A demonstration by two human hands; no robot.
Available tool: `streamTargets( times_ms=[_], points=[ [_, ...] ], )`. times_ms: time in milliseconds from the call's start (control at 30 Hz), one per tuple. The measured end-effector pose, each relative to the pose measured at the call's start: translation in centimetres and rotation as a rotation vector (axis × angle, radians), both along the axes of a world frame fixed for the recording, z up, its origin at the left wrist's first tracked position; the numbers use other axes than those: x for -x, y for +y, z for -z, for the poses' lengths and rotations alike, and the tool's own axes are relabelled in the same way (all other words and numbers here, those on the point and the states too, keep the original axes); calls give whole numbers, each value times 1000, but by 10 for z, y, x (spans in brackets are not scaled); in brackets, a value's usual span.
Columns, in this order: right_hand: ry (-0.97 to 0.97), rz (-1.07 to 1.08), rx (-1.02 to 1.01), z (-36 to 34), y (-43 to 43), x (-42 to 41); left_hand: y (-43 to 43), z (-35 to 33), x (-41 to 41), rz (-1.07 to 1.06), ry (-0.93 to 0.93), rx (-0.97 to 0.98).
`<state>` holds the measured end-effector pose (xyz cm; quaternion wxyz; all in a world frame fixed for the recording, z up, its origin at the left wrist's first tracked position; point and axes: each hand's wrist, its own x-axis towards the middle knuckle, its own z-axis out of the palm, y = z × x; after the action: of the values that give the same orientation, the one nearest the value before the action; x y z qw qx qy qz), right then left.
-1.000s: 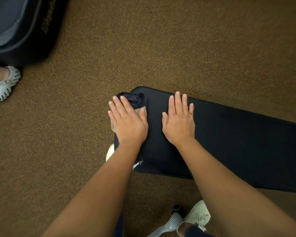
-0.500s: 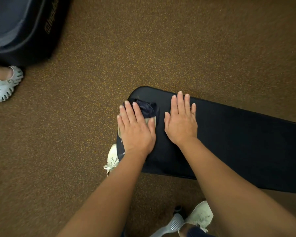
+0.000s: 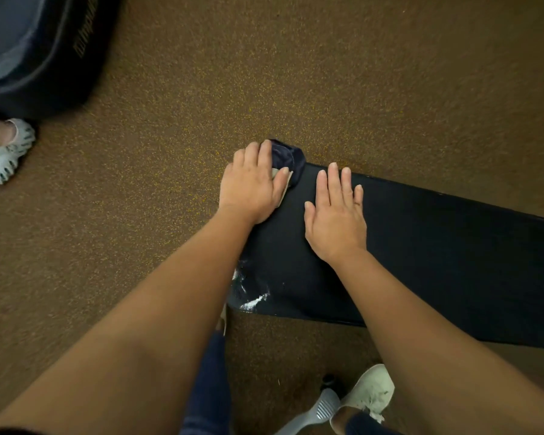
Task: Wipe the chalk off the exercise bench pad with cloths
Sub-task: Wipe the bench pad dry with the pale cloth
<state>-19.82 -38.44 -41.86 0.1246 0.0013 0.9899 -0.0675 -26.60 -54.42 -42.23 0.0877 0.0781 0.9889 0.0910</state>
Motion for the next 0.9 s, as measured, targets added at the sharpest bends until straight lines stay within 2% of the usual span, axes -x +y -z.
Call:
streamTargets(
  times_ms=[100,200,333,400,500,567,700,800,900],
  points=[
    [-11,-1,1,-1,0,0,4,4,-22,-249,21,-17],
    [-11,7,8,-2,-2,0,8,2,-52,-409,26,-11],
    [-18,18,11,-2,-4,0,23,-6,-60,-591,-90,8],
    [-30,13,0,-2,-2,0,30,-8,-39,-536,-110,43],
    [-26,6,-1,-2,-1,1,25,-6,-16,-324,-56,42],
    [-30,3,6,-3,0,1,15,-1,-22,-292,-19,22],
    [-57,-3,17,-5,0,1,7,-1,-64,-492,-12,1],
    [-65,0,13,-6,0,2,10,-10,-98,-611,-63,-11],
    [-65,4,6,-6,-1,2,17,-12,-95,-689,-157,-3]
  ],
)
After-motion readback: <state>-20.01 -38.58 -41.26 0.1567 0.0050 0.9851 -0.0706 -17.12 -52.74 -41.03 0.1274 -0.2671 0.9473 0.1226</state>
